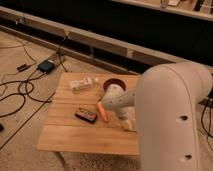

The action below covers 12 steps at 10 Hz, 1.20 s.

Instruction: Place the white sponge in the ceramic cup

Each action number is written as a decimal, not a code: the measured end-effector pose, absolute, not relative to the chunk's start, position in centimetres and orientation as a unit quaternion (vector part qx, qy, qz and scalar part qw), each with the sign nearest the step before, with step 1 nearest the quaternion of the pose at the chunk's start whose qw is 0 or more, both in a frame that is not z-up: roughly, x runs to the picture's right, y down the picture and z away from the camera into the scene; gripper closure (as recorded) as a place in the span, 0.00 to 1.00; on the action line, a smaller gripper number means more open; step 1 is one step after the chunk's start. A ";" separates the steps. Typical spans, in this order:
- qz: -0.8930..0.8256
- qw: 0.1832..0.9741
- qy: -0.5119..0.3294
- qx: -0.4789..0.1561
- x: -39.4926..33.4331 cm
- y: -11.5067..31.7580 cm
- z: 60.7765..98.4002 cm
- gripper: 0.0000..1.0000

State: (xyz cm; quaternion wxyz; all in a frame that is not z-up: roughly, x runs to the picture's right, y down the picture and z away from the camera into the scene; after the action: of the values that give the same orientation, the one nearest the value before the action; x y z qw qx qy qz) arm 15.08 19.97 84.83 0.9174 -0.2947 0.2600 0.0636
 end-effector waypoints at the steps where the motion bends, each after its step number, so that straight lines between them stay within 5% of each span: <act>1: 0.062 0.916 0.260 -0.298 15.0 20.2 84.9 0.36; 3: 0.061 0.915 0.260 -0.301 14.9 20.5 84.8 0.48; 8: 0.072 0.918 0.260 -0.292 14.5 19.3 83.9 0.97; 12: 0.074 0.922 0.269 -0.267 14.7 15.9 82.3 1.00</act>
State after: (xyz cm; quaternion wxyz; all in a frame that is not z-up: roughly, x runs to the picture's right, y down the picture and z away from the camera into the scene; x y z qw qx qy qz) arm 14.66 15.87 82.29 0.9224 -0.2669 0.2691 0.0741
